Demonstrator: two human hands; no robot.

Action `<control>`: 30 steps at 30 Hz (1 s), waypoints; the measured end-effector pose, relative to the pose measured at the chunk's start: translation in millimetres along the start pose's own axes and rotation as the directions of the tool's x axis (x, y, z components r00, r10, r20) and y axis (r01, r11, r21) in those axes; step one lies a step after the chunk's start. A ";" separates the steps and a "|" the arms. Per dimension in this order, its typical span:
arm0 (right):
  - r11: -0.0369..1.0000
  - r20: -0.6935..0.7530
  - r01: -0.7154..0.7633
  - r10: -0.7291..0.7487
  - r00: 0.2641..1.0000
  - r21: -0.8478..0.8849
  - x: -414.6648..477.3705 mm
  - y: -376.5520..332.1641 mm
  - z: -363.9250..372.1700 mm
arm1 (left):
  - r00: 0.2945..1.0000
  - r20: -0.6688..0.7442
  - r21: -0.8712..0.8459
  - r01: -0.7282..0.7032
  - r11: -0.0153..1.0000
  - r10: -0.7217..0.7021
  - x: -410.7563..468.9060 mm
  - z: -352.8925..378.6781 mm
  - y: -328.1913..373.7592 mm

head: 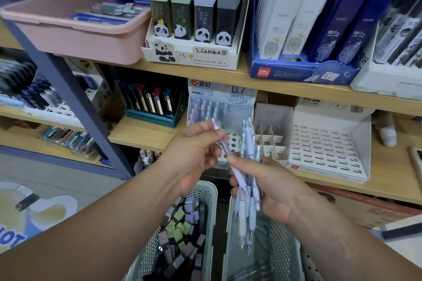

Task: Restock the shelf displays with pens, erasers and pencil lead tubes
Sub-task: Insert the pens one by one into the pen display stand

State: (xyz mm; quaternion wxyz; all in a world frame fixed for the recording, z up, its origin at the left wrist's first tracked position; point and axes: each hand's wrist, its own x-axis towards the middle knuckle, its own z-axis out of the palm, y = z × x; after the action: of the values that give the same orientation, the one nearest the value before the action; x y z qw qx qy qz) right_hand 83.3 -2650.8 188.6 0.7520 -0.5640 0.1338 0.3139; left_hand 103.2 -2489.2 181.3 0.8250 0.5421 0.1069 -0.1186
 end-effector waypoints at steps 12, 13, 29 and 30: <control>1.000 -0.069 0.018 -0.018 0.997 0.005 -0.4 2.5 -9.0 | 0.982 -0.107 0.223 -0.130 0.966 0.157 6.4 7.0 -2.1; 1.000 -0.081 0.030 -0.029 0.996 0.006 -0.3 2.7 -11.0 | 0.979 -0.108 0.236 -0.142 0.961 0.171 8.1 8.8 -1.4; 0.986 -0.346 0.142 -0.104 0.933 0.085 1.4 5.6 -71.1 | 0.707 -0.139 0.739 -0.393 0.548 0.694 42.4 21.4 11.3; 0.986 -0.344 0.146 -0.109 0.933 0.083 0.3 5.2 -72.7 | 0.692 -0.126 0.778 -0.375 0.503 0.711 43.7 23.7 10.8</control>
State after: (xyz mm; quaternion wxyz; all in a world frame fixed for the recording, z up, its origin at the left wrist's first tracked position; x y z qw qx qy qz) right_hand 91.4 -2717.6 160.6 0.7659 -0.5756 0.2407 0.1553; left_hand 149.1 -2510.4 186.6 0.5011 0.8276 0.0520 0.2477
